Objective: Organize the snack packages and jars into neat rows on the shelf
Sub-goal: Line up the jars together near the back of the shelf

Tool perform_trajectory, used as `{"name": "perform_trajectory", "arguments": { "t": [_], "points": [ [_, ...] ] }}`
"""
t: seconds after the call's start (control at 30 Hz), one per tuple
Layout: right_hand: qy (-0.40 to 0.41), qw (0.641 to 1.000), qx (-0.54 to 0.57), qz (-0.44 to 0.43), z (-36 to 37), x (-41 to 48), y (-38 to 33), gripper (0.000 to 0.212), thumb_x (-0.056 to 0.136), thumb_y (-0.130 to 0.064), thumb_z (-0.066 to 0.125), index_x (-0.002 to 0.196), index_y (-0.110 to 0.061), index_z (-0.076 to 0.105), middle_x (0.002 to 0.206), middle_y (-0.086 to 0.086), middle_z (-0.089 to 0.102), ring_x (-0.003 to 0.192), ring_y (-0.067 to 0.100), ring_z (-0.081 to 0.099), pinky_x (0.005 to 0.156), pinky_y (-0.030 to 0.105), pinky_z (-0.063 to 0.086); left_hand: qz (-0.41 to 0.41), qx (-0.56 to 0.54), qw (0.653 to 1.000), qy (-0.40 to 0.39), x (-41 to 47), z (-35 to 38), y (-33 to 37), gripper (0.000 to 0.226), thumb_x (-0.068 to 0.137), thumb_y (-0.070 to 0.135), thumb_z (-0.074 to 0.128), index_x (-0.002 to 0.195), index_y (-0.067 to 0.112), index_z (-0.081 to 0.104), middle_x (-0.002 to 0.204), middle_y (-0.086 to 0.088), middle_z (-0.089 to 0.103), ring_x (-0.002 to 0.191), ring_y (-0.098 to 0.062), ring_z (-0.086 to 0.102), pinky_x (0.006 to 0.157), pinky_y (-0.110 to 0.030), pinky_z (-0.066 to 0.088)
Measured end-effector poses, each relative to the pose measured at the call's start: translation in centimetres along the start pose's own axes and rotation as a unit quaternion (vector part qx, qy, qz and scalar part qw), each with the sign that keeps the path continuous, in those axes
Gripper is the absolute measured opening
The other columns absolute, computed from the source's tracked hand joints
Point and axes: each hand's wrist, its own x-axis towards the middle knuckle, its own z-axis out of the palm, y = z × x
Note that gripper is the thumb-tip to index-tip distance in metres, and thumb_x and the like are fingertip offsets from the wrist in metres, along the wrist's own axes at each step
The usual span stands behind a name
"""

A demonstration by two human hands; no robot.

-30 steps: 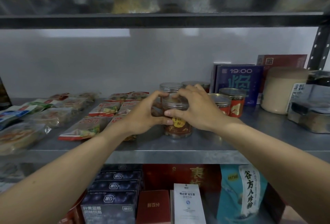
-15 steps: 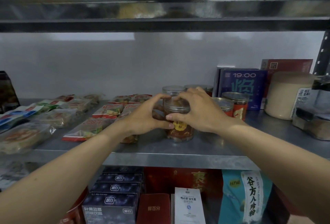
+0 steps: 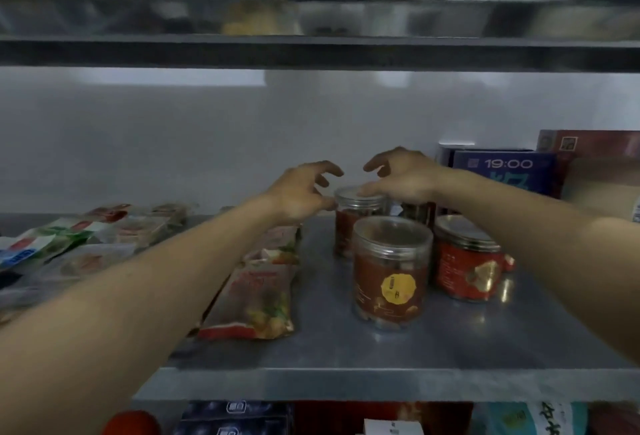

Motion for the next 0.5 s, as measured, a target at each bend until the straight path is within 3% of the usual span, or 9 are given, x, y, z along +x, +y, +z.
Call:
{"name": "perform_trajectory", "arguments": {
  "t": [0.13,0.27,0.37,0.5],
  "points": [
    [-0.058,0.997,-0.031,0.036,0.3,1.9,0.1,0.072,0.076,-0.054,0.074,0.139,-0.026,0.052,0.145,-0.001,0.046,0.13,0.02,0.046,0.103,0.031,0.039,0.031,0.048,0.997,-0.051,2.7,1.1,-0.6,0.059,0.08,0.038,0.074,0.133,0.029,0.051,0.134,-0.006,0.052,0.109,-0.02,0.056,0.085,-0.025,0.042],
    [-0.081,0.996,-0.045,0.013,0.7,2.8,0.3,0.05,0.081,-0.054,0.07,0.117,-0.02,0.069,0.119,-0.004,0.066,0.107,0.015,0.059,0.094,0.033,0.048,0.068,0.066,0.993,-0.066,3.9,1.9,-1.1,0.056,0.076,0.039,0.078,0.127,0.022,0.06,0.129,-0.004,0.055,0.108,-0.016,0.051,0.08,-0.021,0.036],
    [-0.069,0.996,-0.056,0.003,1.0,3.4,0.4,0.048,0.081,-0.056,0.068,0.109,-0.017,0.072,0.107,-0.004,0.068,0.099,0.015,0.061,0.084,0.03,0.05,0.081,0.054,0.993,-0.073,4.7,1.8,-2.0,0.052,0.075,0.035,0.079,0.122,0.019,0.063,0.125,-0.003,0.058,0.112,-0.02,0.053,0.081,-0.023,0.038],
    [-0.055,0.996,-0.064,-0.001,1.6,4.9,0.2,0.049,0.081,-0.057,0.069,0.104,-0.013,0.072,0.103,0.0,0.069,0.096,0.017,0.061,0.077,0.029,0.048,0.074,0.063,0.992,-0.086,5.7,1.6,-3.1,0.055,0.081,0.035,0.074,0.131,0.019,0.057,0.134,-0.004,0.052,0.119,-0.022,0.05,0.086,-0.025,0.037]
  ]
}}
